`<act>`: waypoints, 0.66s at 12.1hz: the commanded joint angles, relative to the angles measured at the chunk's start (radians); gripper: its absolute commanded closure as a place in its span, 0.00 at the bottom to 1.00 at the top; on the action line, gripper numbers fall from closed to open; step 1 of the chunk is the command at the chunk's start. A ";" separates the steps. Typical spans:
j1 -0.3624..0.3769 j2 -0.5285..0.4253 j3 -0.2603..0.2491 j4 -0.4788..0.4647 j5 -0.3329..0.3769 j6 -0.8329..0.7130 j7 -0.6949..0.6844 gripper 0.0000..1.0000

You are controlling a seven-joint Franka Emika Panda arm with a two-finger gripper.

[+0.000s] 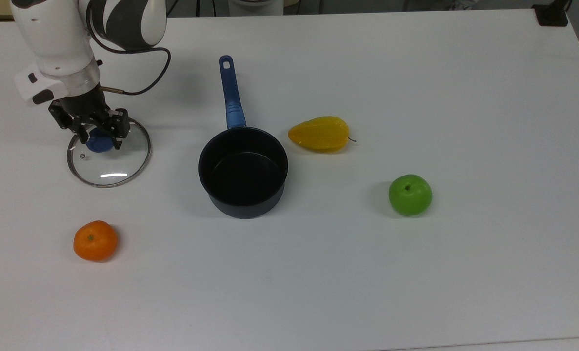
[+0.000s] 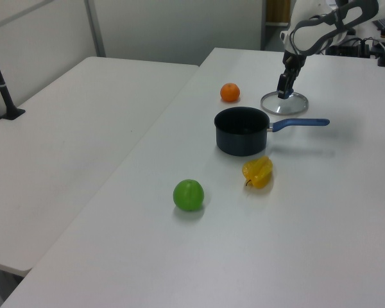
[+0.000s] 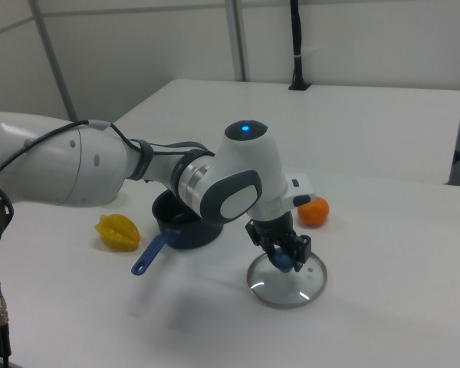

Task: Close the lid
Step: 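Lower the gripper and grasp the blue knob of the glass lid, then lift the lid and carry it over the dark blue saucepan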

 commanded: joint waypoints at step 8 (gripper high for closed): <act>0.006 -0.100 -0.015 0.011 0.015 -0.108 -0.021 0.62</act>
